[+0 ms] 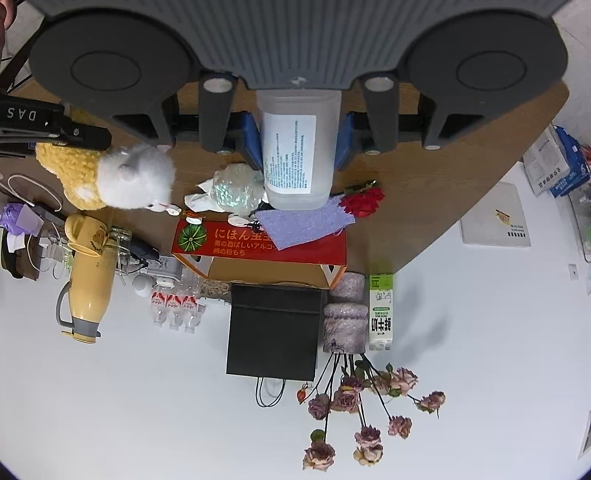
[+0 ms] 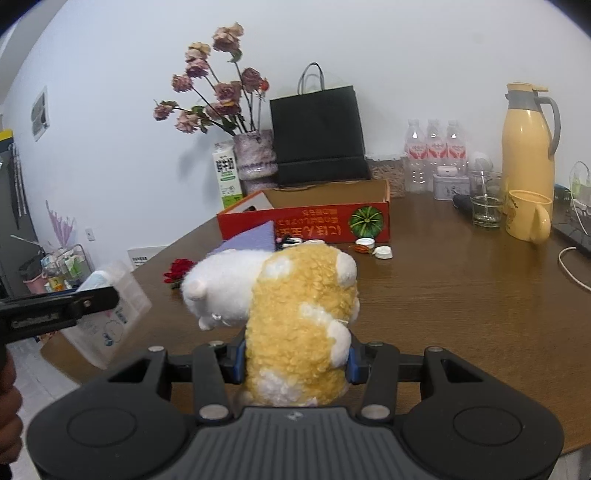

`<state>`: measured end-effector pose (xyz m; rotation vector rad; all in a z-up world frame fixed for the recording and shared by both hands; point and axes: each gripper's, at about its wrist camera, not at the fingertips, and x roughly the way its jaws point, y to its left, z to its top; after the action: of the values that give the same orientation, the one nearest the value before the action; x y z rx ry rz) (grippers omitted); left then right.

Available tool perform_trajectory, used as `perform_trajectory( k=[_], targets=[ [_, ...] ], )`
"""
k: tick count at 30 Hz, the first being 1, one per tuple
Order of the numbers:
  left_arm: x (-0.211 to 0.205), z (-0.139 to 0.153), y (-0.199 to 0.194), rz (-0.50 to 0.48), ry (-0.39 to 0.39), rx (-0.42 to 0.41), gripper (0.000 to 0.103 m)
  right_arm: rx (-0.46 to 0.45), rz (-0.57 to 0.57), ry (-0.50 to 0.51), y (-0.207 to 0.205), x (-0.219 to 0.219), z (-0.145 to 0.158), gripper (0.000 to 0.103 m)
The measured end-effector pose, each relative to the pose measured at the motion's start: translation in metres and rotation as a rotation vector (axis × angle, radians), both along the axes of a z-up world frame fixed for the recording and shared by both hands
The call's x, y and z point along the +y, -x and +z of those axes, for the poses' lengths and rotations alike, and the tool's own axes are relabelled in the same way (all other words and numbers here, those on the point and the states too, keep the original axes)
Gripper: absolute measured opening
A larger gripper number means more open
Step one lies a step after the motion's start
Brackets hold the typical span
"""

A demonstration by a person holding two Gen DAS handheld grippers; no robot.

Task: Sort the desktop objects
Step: 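Lift the white container and plush toy and carry both over the red box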

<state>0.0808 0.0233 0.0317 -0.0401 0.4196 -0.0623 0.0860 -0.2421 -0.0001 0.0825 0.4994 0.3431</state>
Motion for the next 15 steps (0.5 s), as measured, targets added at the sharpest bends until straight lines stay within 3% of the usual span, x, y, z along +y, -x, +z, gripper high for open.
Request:
perform_trajectory(
  k=[4, 7, 10, 13, 15],
  targets=[
    [0.015, 0.028, -0.038, -0.027, 0.005, -0.045, 0.042, -0.021, 0.001, 0.010, -0.040, -0.004, 0.019, 0.046],
    [0.022, 0.055, -0.083, -0.046, -0.011, -0.091, 0.042, -0.015, 0.008, -0.020, -0.092, -0.008, 0.043, 0.046],
    [0.024, 0.081, -0.140, -0.086, -0.026, -0.122, 0.042, -0.082, 0.005, 0.036, -0.143, -0.001, 0.070, 0.046],
    [0.020, 0.103, -0.206, -0.079, -0.043, -0.114, 0.043, -0.085, 0.019, 0.039, -0.215, 0.005, 0.093, 0.046],
    [0.013, 0.111, -0.256, -0.054, -0.089, -0.061, 0.043, -0.066, 0.023, 0.042, -0.262, 0.011, 0.102, 0.046]
  ],
)
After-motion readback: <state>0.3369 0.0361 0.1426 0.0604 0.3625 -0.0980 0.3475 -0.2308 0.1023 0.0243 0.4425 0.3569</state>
